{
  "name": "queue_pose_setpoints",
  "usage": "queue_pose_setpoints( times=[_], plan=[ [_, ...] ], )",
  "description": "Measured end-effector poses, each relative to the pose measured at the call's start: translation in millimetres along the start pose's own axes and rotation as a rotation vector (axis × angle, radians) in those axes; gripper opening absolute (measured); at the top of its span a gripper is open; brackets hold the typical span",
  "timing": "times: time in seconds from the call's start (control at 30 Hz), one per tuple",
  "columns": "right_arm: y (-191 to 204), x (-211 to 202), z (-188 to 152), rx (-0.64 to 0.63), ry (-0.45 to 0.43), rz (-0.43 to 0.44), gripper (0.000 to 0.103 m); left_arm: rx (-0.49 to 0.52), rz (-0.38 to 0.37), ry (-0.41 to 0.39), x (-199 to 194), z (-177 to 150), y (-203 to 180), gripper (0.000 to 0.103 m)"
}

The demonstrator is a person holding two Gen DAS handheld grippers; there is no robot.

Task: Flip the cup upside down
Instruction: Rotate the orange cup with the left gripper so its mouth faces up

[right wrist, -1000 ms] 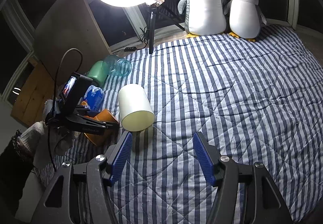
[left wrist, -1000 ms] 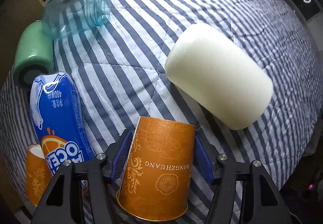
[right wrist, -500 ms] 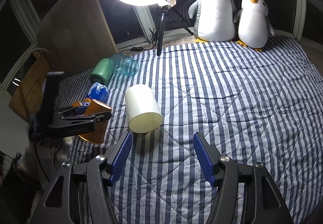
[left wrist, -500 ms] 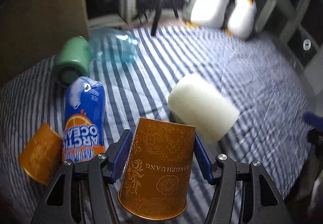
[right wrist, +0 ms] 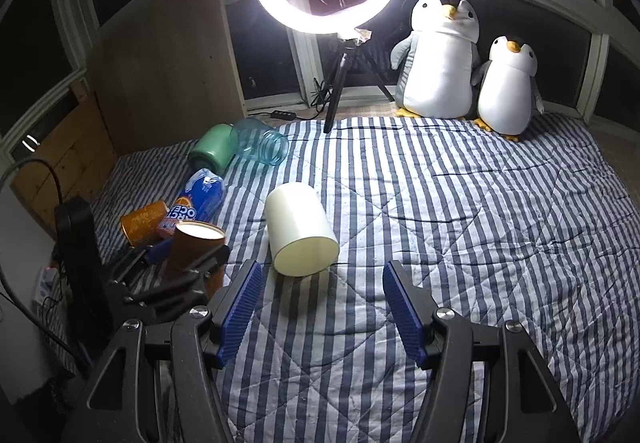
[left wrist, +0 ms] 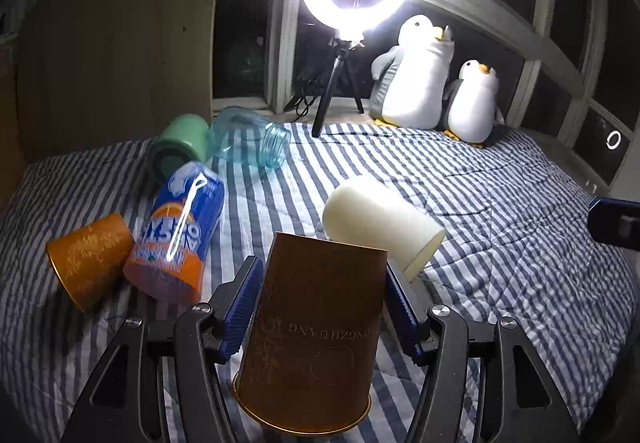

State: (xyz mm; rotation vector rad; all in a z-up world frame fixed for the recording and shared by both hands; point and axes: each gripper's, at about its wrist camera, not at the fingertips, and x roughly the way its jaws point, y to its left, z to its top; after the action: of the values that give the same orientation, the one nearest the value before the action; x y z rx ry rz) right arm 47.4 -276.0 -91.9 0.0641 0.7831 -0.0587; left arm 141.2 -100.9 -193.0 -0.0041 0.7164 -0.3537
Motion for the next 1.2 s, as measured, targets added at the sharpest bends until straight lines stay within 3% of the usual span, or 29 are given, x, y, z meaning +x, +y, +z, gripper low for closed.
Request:
queue_pose_setpoints(
  times=[0.23,0.7,0.97,1.2],
  plan=[
    [5.8,0.8,-8.1,-0.01,0.018,-0.003,0.059,-0.057,-0.006,-0.006,4.2,-18.7,5.2,0.064],
    [8.5,0.4,-19.7,-0.005,0.047,0.008,0.059,-0.052,-0.007,0.053,0.9,-45.4,3.9,0.065],
    [11.1,-0.9,-23.5,-0.009,0.055,0.012,0.059,-0.045,-0.006,0.063,-5.7,-55.2,3.5,0.082],
    [15.0,2.7,-26.0,-0.015,0.069,0.013,0.059,-0.037,-0.008,0.072,-12.4,-56.2,3.3,0.083]
  ],
)
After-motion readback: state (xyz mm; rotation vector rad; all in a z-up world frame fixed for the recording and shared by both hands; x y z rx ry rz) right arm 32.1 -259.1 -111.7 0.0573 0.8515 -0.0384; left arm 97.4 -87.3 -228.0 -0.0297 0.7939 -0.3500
